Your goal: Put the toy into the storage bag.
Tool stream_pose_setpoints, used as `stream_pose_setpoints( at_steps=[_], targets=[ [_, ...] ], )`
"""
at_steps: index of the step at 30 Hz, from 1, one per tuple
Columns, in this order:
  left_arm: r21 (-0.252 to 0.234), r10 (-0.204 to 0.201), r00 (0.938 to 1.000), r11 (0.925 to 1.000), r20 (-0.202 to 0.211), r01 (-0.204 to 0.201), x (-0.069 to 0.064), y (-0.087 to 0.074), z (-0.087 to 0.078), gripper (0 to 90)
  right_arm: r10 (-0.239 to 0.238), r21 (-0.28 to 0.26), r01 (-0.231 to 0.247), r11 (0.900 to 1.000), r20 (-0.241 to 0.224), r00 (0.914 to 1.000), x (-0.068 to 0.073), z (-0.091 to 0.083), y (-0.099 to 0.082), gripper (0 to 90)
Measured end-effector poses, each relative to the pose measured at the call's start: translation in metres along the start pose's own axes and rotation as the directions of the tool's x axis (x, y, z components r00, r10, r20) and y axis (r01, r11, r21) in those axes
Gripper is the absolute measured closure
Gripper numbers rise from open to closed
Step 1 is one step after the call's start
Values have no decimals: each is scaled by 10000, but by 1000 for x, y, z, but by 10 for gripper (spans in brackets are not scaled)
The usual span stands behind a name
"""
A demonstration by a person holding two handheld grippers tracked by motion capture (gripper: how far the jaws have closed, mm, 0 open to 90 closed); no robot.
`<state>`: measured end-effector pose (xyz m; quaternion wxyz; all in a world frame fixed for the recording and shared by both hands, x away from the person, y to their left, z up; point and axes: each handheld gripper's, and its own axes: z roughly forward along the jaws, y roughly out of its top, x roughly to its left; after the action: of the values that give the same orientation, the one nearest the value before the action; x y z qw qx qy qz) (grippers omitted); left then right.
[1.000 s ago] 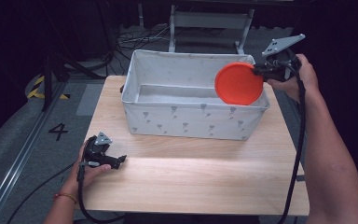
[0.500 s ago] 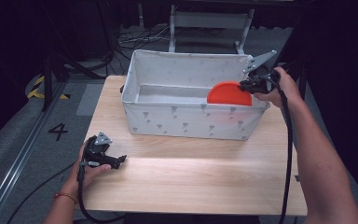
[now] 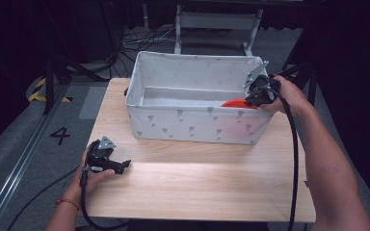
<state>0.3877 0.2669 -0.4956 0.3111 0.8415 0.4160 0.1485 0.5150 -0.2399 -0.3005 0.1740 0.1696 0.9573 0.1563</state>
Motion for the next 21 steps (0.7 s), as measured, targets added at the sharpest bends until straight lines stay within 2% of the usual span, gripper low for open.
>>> stream_pose_setpoints(
  at_steps=[5,10,16,21],
  targets=[
    [-1,0,10000,10000,-1,0,0,0,0,4,-82,218,89,9997,-320,9995,1,3,-2,825],
    [-5,-2,10000,10000,-9,2,0,0,0,4,-315,716,367,9968,-725,9969,4,5,-1,822],
    [-26,-20,10000,10000,-15,20,0,0,0,5,-427,988,505,9938,-795,9959,5,4,-1,820],
    [-18,-15,10000,10000,-11,15,0,0,0,5,-242,986,318,9946,-775,9967,3,3,-4,816]
  ],
)
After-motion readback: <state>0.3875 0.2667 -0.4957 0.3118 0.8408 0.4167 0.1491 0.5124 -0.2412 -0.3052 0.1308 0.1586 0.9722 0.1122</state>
